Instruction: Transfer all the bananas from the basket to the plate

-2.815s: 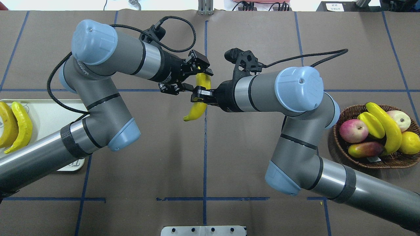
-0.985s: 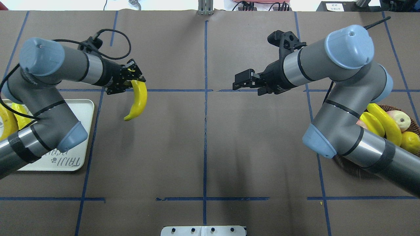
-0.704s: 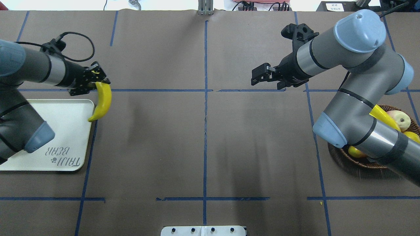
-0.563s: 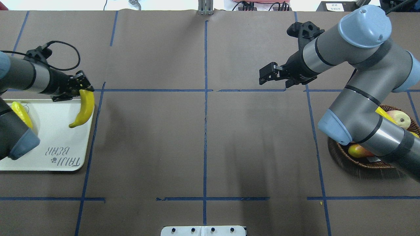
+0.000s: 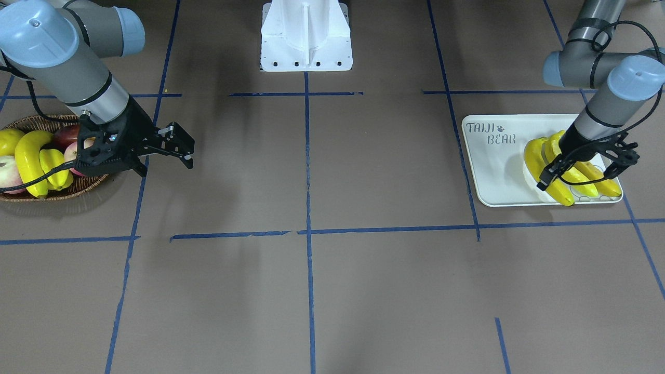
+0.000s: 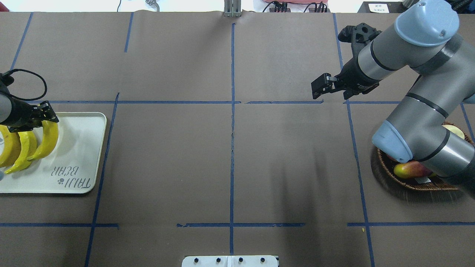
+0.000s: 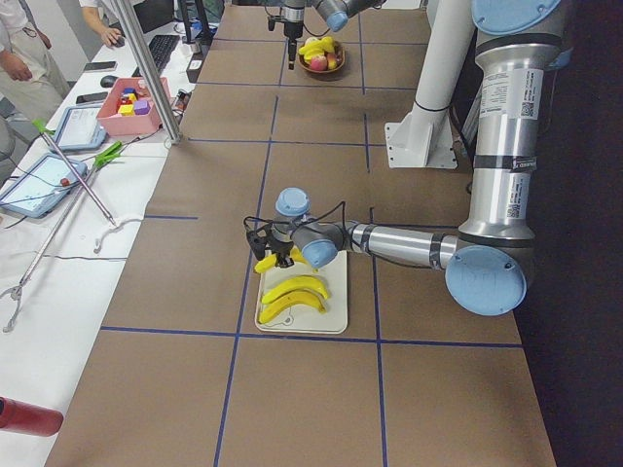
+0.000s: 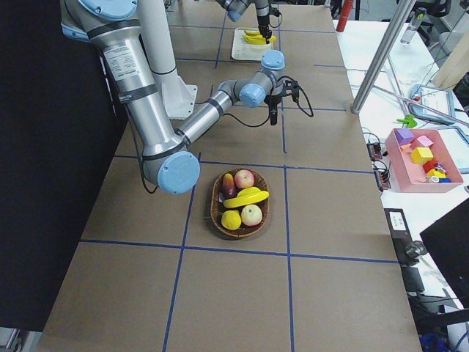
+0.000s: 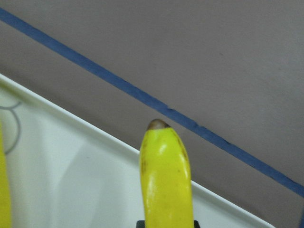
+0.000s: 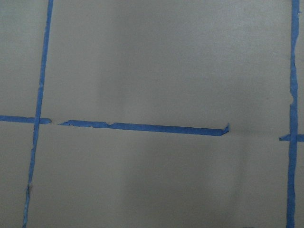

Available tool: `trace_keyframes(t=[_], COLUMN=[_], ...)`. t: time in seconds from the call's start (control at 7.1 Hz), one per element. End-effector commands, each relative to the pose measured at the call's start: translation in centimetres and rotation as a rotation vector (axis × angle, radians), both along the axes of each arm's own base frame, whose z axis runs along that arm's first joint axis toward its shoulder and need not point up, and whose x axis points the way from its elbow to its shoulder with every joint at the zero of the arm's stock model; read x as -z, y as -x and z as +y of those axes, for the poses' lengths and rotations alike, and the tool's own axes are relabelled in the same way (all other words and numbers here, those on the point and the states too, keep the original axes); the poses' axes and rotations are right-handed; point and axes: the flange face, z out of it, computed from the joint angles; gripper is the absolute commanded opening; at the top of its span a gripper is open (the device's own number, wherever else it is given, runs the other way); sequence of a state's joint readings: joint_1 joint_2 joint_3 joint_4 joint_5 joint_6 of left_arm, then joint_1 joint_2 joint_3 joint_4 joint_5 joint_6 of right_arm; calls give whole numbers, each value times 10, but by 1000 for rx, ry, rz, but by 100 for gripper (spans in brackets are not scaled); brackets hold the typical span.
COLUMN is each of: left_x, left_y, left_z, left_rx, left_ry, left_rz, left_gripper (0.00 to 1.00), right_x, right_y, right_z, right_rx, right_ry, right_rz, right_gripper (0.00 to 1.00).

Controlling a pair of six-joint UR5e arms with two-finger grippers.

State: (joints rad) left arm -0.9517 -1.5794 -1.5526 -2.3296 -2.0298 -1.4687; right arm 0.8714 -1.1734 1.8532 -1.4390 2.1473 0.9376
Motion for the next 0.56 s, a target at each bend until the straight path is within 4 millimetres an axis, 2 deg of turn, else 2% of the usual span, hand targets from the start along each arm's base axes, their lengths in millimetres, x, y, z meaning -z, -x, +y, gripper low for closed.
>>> trace_keyframes(t=[0.0,0.14,0.28,0.42], left_x=[-1,3,21,52], left_y=[14,19,29,29], left_z=[-4,-5,-8,-10], left_rx=[4,-34,-76,-106], left_ry=[-16,-48,-65,-96], left_rz=[-6,0,57,119], left_gripper=[100,100,100,100], right_x=[0,-2,-15,-44], right_y=[-4,-15,-32,-51], right_z=[0,4,13,29], right_rx=[-3,-11,7,51], right_ry=[-1,10,-10,-52], right_rz=[3,10,30,64], right_gripper=[100,100,100,100])
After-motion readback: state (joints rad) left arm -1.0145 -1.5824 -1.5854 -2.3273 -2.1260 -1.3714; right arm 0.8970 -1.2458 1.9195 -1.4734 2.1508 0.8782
